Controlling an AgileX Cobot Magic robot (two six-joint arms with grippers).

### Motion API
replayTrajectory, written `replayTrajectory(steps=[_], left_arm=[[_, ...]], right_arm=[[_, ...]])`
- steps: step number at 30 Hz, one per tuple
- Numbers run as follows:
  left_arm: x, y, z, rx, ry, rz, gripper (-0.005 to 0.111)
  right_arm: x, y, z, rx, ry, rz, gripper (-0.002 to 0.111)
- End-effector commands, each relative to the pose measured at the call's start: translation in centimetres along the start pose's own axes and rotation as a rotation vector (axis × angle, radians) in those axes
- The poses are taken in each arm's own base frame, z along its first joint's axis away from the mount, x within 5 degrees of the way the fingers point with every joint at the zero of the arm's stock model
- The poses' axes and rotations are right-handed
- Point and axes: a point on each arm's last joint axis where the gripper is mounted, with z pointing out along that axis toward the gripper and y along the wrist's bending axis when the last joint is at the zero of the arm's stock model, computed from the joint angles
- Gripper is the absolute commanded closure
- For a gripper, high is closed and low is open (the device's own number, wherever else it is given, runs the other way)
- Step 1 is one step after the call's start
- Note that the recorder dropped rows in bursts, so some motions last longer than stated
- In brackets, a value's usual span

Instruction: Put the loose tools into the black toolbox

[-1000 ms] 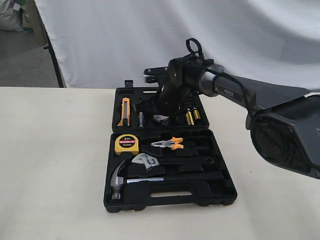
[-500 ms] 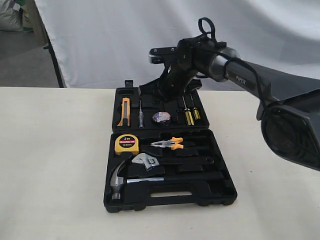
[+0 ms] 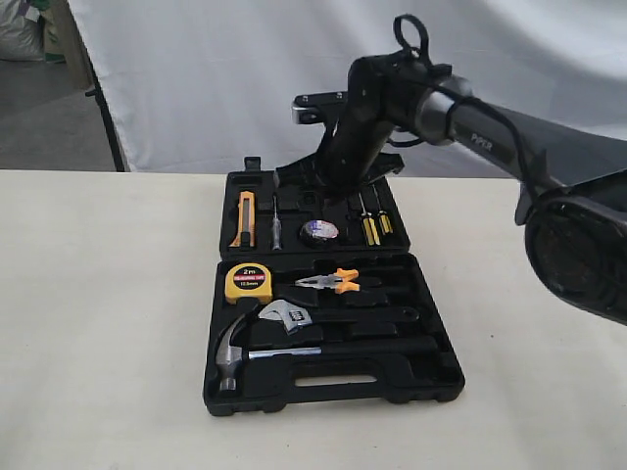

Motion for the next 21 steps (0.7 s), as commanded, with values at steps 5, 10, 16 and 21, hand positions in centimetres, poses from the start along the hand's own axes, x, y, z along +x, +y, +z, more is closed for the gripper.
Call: replayTrajectory(steps=[5,10,16,21], left_arm=[[-0.2,0.1,0.0,-0.021,-0.020,0.000,0.106],[-0.2,0.1,0.0,-0.021,-0.020,0.000,0.106],[-0.2,0.1,0.0,-0.021,-0.020,0.000,0.106],[-0.2,0.1,0.0,-0.021,-0.020,0.000,0.106]], right_arm=[[0.4,0.1,-3.9,0.012,0.112,-0.024,0.109],[1.6,1.1,-4.6,0.003,0.138,-0.068,0.109],[4.4,1.6,-5.4,-0.001,0.083,-0.094,0.109],[7.7,1.0,-8.2,0.002,0.059,-0.108,0.109]])
